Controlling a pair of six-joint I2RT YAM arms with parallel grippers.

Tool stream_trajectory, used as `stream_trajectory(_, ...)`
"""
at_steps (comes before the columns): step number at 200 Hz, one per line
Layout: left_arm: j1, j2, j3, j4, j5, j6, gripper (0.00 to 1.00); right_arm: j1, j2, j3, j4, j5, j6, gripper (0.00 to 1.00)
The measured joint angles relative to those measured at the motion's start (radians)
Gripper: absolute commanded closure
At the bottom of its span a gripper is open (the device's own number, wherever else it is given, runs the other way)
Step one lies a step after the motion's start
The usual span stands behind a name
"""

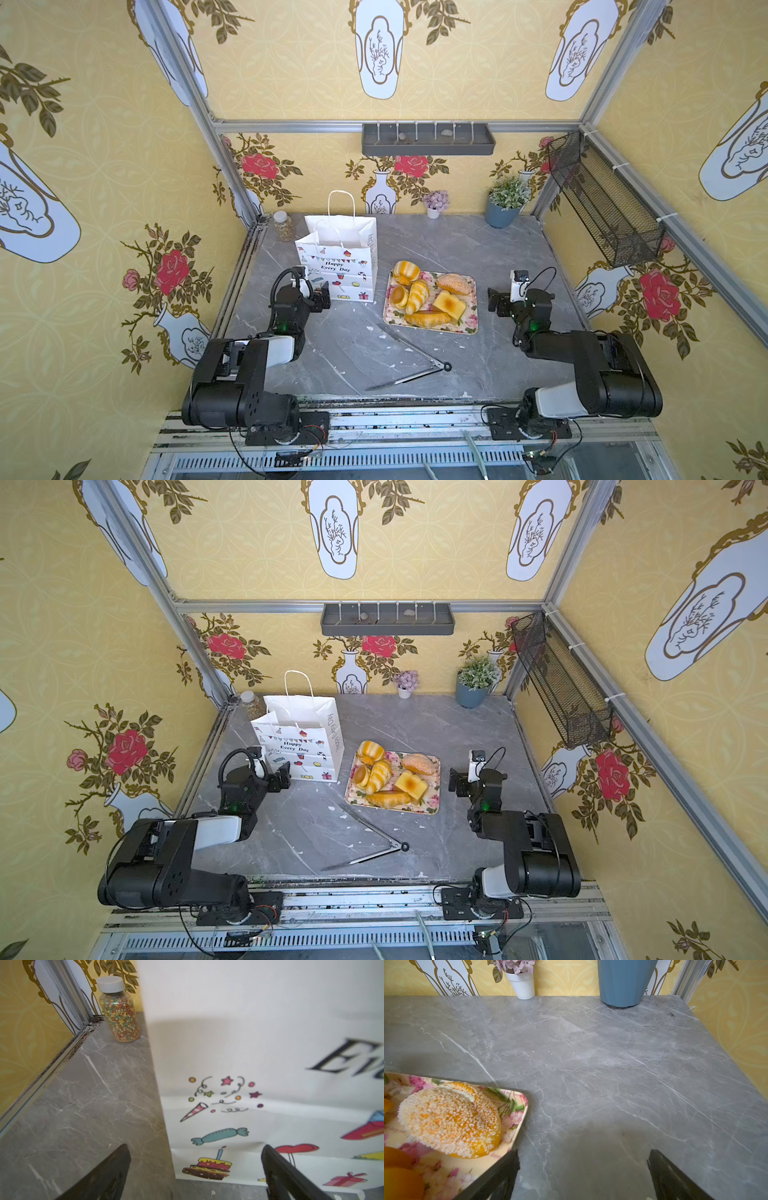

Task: Pack bread into a paper bag
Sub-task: Pick up the clamp from the center of the board.

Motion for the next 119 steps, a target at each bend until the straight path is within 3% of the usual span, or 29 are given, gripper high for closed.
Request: stream_trajectory(119,0.000,0.000,-0.005,0.002,-0.034,-0.008,0.01,-0.002,0.000,0.000,0.000,0.000,0.000,0.02)
